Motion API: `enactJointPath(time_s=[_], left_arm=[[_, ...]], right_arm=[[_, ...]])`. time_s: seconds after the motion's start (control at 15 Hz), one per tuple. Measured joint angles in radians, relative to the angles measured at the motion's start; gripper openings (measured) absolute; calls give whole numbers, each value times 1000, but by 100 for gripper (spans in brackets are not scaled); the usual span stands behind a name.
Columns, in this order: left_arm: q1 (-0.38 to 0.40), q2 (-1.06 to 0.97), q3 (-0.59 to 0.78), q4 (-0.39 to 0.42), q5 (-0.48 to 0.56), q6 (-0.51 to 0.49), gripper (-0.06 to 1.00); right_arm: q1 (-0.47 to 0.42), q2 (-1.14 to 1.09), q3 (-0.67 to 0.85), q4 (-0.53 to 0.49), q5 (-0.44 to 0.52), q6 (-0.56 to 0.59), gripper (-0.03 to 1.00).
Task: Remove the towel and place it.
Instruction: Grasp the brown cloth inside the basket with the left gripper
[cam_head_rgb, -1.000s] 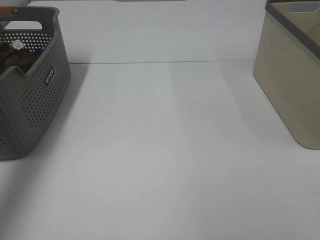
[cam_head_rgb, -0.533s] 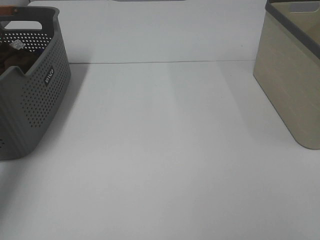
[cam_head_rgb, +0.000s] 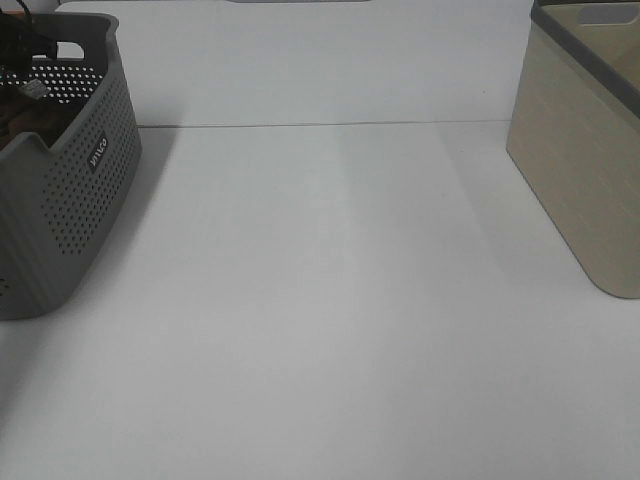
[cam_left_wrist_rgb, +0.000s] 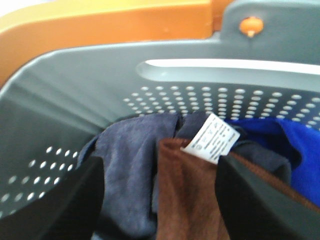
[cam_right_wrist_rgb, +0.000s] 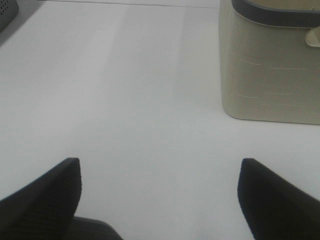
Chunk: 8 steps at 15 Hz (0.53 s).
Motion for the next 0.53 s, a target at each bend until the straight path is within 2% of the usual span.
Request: enactJointPath(time_s=[0.33,0.47,0.53], left_arm=[[0,51,0,10,-59,4,51],[0,60,0,11,-59,7,37],[0,65,0,11,-59,19,26]], right_arm=[[0,0,0,0,0,0,81],[0,0,0,0,0,0,81],[0,0,0,0,0,0,81]])
